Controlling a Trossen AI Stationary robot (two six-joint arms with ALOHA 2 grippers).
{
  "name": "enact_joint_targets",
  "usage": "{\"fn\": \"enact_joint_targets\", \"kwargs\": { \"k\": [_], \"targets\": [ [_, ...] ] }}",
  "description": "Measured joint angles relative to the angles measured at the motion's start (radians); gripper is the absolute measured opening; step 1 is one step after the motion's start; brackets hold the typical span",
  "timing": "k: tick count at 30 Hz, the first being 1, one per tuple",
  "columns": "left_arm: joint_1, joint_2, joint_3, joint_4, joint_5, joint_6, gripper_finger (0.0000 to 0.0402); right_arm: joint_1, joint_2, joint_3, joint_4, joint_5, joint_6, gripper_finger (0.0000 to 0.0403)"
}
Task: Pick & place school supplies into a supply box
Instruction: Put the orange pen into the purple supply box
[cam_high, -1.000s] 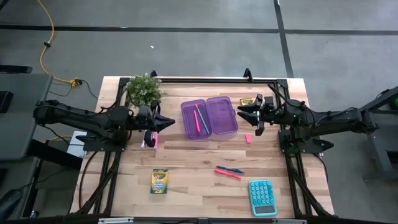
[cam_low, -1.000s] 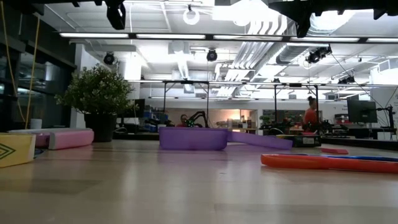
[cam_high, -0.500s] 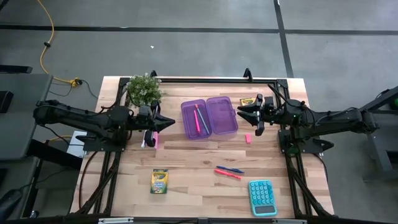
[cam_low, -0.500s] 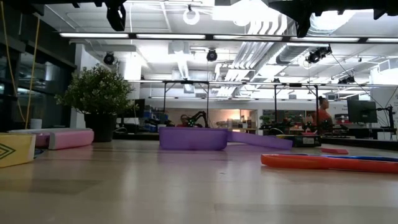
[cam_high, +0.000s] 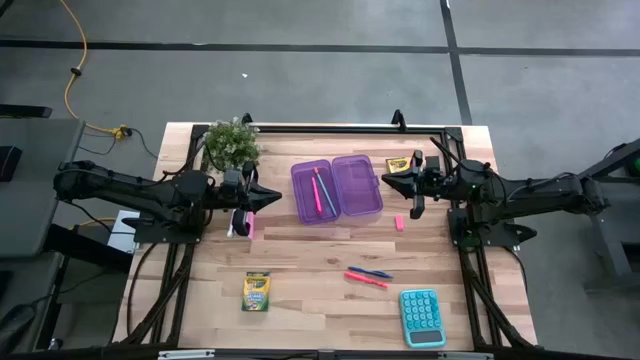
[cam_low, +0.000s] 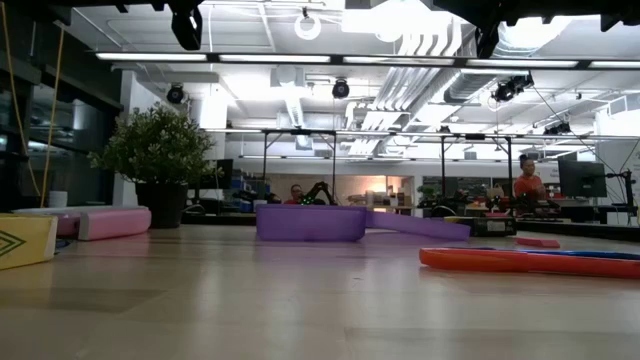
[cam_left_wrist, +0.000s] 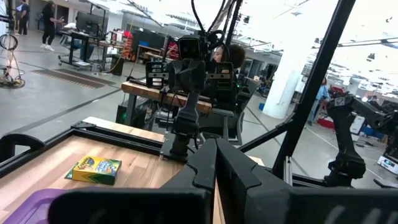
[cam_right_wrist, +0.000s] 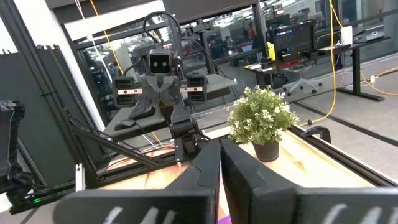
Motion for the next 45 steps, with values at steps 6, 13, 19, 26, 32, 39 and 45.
{"fn": "enact_joint_targets", "kwargs": {
  "k": [6,13,19,26,32,39,45],
  "targets": [
    [0.000,0.000,0.000,0.000,0.002,0.000,0.0000,0.000,0.000,0.000,0.000,0.000,0.000,0.0002],
    [0.000,0.000,0.000,0.000,0.002,0.000,0.0000,0.000,0.000,0.000,0.000,-0.001,-0.006,0.0000],
    [0.000,0.000,0.000,0.000,0.002,0.000,0.0000,0.000,0.000,0.000,0.001,-0.012,0.001,0.0000],
    [0.000,0.000,0.000,0.000,0.001,0.000,0.0001,0.000,0.000,0.000,0.002,-0.039,0.011,0.0000],
    [0.000,0.000,0.000,0.001,-0.001,0.001,0.0001,0.000,0.000,0.000,0.013,-0.068,0.011,0.0000],
    [0.000,0.000,0.000,0.001,-0.010,0.059,0.0001,0.000,0.000,0.000,0.021,-0.101,0.008,0.0000],
    [0.000,0.000,0.000,0.000,-0.025,0.080,0.0043,0.000,0.000,0.000,0.021,-0.116,-0.008,0.0000]
  ]
}}
